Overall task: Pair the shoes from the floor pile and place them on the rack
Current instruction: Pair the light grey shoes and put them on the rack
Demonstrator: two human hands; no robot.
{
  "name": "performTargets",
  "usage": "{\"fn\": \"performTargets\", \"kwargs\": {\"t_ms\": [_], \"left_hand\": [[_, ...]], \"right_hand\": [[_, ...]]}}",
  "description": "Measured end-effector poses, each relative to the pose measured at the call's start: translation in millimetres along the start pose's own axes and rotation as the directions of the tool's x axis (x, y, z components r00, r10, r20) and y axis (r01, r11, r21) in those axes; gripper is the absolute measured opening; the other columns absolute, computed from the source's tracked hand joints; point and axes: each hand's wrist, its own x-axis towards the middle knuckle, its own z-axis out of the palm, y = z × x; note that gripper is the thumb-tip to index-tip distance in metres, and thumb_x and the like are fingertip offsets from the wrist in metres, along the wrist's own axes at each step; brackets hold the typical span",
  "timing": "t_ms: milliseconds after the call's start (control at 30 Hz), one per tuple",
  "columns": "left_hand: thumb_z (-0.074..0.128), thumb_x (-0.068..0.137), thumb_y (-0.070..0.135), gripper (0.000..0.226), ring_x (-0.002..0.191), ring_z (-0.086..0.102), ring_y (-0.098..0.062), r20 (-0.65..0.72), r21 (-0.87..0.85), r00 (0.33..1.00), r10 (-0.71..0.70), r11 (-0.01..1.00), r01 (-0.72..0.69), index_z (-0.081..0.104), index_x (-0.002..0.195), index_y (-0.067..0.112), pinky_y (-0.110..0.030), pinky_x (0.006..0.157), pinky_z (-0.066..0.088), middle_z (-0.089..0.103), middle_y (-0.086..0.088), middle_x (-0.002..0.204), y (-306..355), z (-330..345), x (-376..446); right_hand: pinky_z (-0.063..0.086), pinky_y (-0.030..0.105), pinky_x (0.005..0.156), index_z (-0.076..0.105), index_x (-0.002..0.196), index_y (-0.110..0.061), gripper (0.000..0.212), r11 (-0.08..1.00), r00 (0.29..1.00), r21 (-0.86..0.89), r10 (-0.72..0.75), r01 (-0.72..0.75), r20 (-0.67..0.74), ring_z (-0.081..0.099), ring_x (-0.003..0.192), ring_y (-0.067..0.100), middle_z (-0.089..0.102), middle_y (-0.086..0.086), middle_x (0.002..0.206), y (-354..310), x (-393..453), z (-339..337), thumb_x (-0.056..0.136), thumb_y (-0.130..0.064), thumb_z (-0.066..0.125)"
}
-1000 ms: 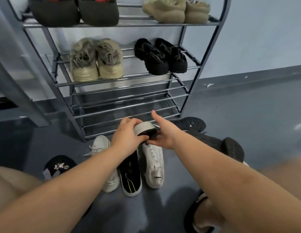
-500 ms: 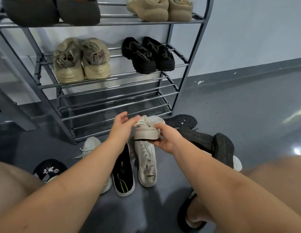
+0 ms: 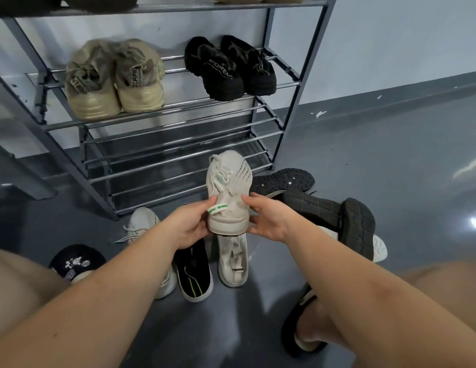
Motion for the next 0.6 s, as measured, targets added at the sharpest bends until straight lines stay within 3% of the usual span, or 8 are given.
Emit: {"fn": "performTargets", "kwargs": {"t_ms": [133, 233, 333, 500, 600], "left_hand": [[0.057, 0.091, 0.022, 0.017, 0.091, 0.064, -0.017, 0.046, 0.135, 0.999, -0.025, 0.991, 0.019, 0.063, 0.105, 0.015, -0.029, 0.083, 0.051, 0.07, -0.003, 0.098, -7.6, -9.6, 3.2], [0.06, 0.09, 0.021, 0.015, 0.094, 0.063, -0.013, 0.036, 0.246, 0.997, -0.073, 0.967, 0.062, 0.063, 0.104, 0.019, -0.026, 0.087, 0.049, 0.07, 0.001, 0.098, -14.7, -16.5, 4.2], [0.059, 0.09, 0.019, 0.016, 0.093, 0.062, -0.011, 0.015, 0.248, 0.992, -0.126, 0.962, 0.118, 0.063, 0.106, 0.016, -0.024, 0.085, 0.049, 0.068, 0.001, 0.099, -23.1, -25.0, 6.0], [0.058, 0.091, 0.015, 0.022, 0.09, 0.062, -0.012, -0.007, 0.171, 0.981, -0.192, 0.967, 0.19, 0.061, 0.113, 0.011, -0.023, 0.083, 0.05, 0.067, 0.0, 0.098, -31.8, -49.2, 6.4], [0.06, 0.09, 0.018, 0.028, 0.094, 0.062, -0.011, -0.009, 0.247, 0.972, -0.233, 0.942, 0.228, 0.059, 0.118, 0.014, -0.023, 0.084, 0.05, 0.068, 0.002, 0.103, -34.9, -72.3, 4.9]], "right_hand": [[0.055, 0.036, 0.074, 0.055, 0.128, -0.017, 0.038, 0.995, 1.0, -0.096, -0.006, 0.006, 0.0, 0.063, 0.092, 0.02, 0.065, 0.0, 0.108, 8.3, 3.2, -5.2, 0.091, -0.022, 0.062], [0.053, 0.04, 0.079, 0.057, 0.126, -0.017, 0.035, 0.985, 0.999, -0.17, -0.01, 0.002, -0.042, 0.062, 0.094, 0.023, 0.066, 0.003, 0.108, 18.8, 9.9, -8.3, 0.091, -0.021, 0.061], [0.051, 0.041, 0.082, 0.059, 0.122, -0.017, 0.033, 0.972, 0.997, -0.231, 0.016, -0.035, -0.081, 0.062, 0.091, 0.022, 0.066, 0.004, 0.106, 31.9, 18.6, -7.6, 0.092, -0.028, 0.06], [0.051, 0.045, 0.093, 0.053, 0.129, -0.023, 0.052, 0.934, 0.988, -0.325, 0.128, -0.148, -0.082, 0.062, 0.104, 0.025, 0.066, 0.003, 0.115, 56.4, 34.6, 5.6, 0.084, -0.044, 0.066], [0.055, 0.04, 0.079, 0.044, 0.136, -0.026, 0.071, 0.871, 0.983, -0.456, 0.167, -0.183, -0.075, 0.061, 0.106, 0.023, 0.061, 0.001, 0.124, 69.6, 43.8, 22.2, 0.075, -0.051, 0.072]]}}
